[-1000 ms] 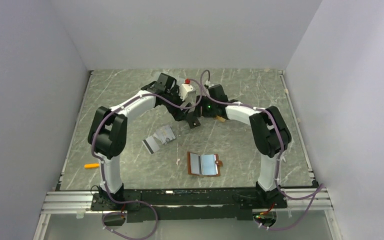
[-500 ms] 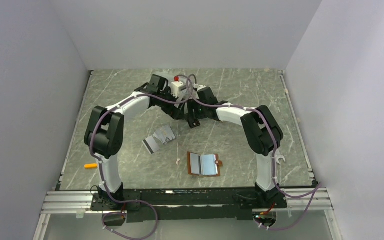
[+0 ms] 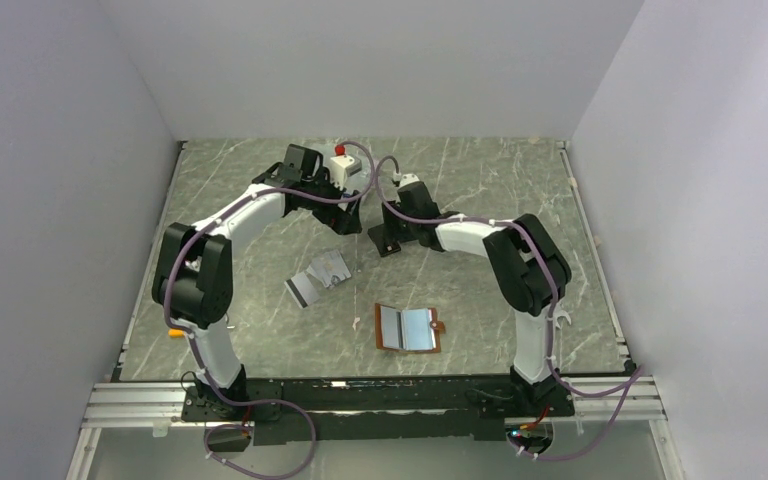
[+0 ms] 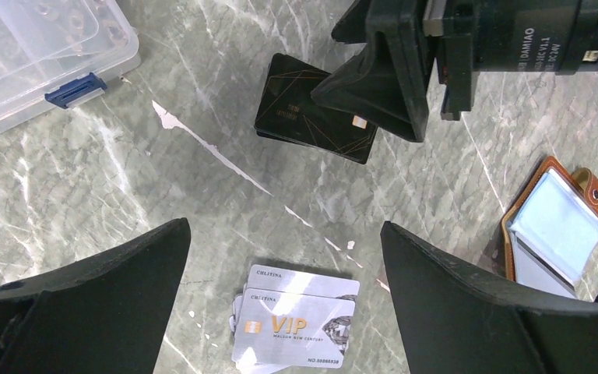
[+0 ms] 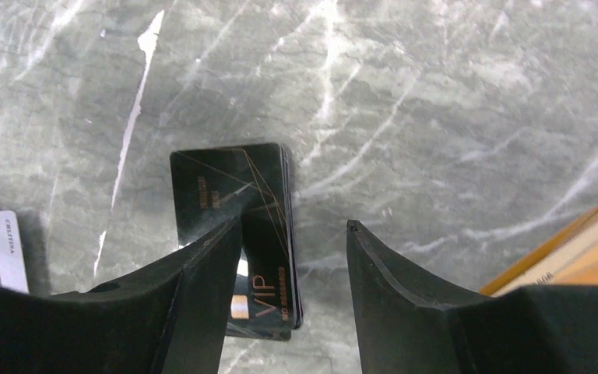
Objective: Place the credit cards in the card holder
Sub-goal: Pick up the credit card from the center of the board.
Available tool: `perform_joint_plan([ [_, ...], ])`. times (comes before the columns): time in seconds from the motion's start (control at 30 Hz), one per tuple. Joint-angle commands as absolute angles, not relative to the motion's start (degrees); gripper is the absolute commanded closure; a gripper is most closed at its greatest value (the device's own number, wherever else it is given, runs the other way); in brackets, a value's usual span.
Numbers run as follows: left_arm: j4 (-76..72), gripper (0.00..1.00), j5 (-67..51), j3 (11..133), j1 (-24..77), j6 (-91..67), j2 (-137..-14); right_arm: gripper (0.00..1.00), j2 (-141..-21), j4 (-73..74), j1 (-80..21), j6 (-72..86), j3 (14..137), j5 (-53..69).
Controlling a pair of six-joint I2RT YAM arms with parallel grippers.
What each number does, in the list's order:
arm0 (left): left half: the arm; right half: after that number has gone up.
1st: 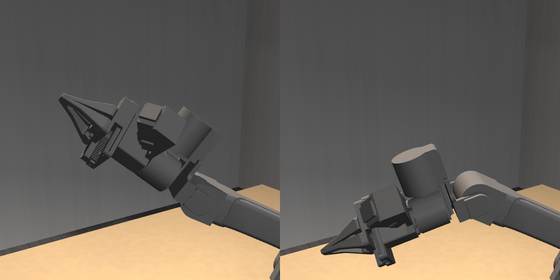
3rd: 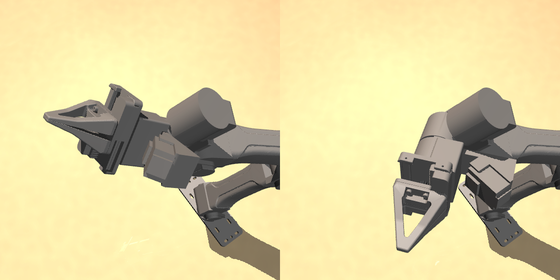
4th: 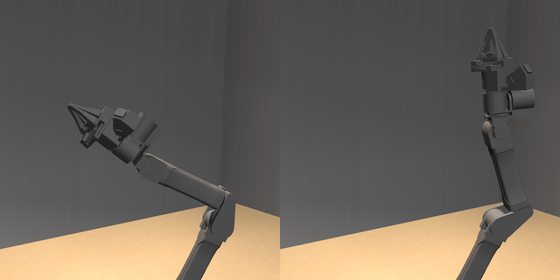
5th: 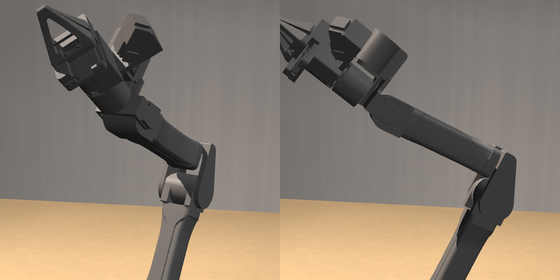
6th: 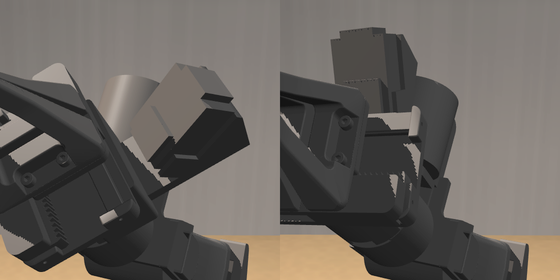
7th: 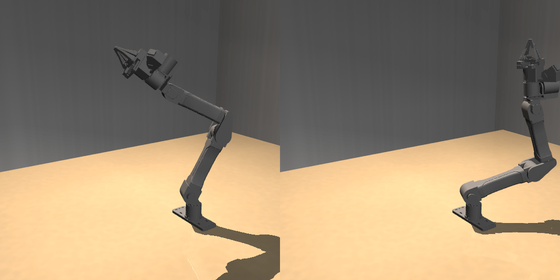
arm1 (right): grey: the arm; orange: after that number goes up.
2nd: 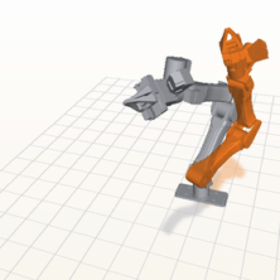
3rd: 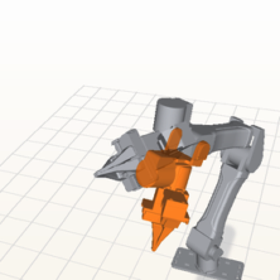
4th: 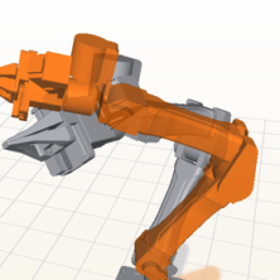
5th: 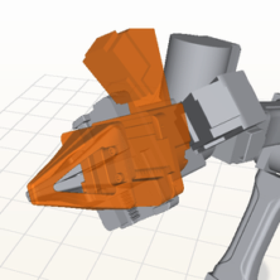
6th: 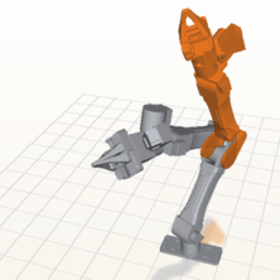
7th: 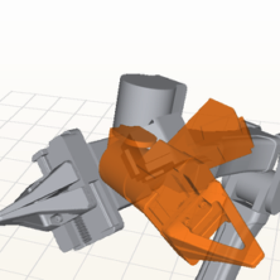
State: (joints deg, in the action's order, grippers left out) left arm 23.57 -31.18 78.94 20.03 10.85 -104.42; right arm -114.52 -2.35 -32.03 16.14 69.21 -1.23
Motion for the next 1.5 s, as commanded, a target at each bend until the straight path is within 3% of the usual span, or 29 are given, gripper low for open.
perform_joint_plan([
  [0.0,22.85,0.0,-31.25,78.11,20.2,11.53,-102.15,0.46,-113.29,0.59,-32.05,18.37,63.09,-3.16],
  [0.4,22.84,0.01,-30.41,76.56,20.21,11.81,-100.98,0.57,-109.69,-0.48,-31.82,23.55,58.16,-5.08],
  [0.57,22.43,0.01,-30.76,76.41,20.22,11.51,-100.94,0.42,-107.97,-2.98,-31.1,25.84,58.25,-0.4],
  [0.83,22.98,0.01,-30.57,76.45,20.24,12.27,-100.33,0.37,-109.66,-3.19,-31.61,25.58,58.84,3.45],
  [1.07,24.05,0.01,-30.69,77.57,20.21,12.47,-100.38,0.45,-111.98,1.64,-36.63,23.7,60.02,-4.85],
  [1.47,25.3,0.01,-31.0,77.88,19.73,12.99,-99.69,0.59,-109.7,0.26,-36.81,26.78,52.26,-9.2],
])
